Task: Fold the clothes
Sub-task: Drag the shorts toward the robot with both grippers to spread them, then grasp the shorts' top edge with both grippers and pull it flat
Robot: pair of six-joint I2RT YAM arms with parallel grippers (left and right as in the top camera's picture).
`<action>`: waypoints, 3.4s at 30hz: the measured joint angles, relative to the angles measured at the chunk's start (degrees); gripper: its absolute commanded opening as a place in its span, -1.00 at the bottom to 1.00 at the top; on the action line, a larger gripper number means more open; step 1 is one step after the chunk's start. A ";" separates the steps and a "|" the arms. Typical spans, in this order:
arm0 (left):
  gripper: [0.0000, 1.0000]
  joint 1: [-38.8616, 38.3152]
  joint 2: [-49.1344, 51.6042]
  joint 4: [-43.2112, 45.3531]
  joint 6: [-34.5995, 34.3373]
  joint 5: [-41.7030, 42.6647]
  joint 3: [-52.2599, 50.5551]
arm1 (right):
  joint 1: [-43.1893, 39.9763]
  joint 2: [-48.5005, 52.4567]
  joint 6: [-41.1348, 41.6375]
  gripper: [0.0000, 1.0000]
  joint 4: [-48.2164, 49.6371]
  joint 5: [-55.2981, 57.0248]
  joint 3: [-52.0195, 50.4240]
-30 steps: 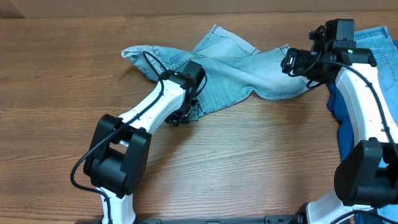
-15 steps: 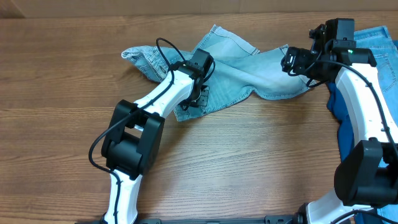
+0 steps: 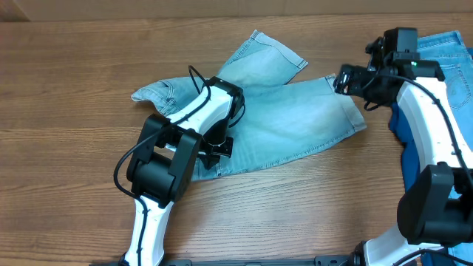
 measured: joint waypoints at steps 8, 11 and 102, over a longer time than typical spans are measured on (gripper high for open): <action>-0.92 0.00 -1.60 -1.03 -0.28 2.67 -7.87 | 1.20 0.09 -0.15 -0.88 -0.13 -0.68 -6.84; -0.92 0.00 -2.89 0.11 -0.92 3.04 -10.21 | 2.80 0.09 0.07 -0.92 0.37 -0.72 -10.56; -0.92 21.35 -4.17 39.74 9.40 -8.63 -1.55 | 19.98 26.34 -10.29 -0.93 30.25 1.73 18.80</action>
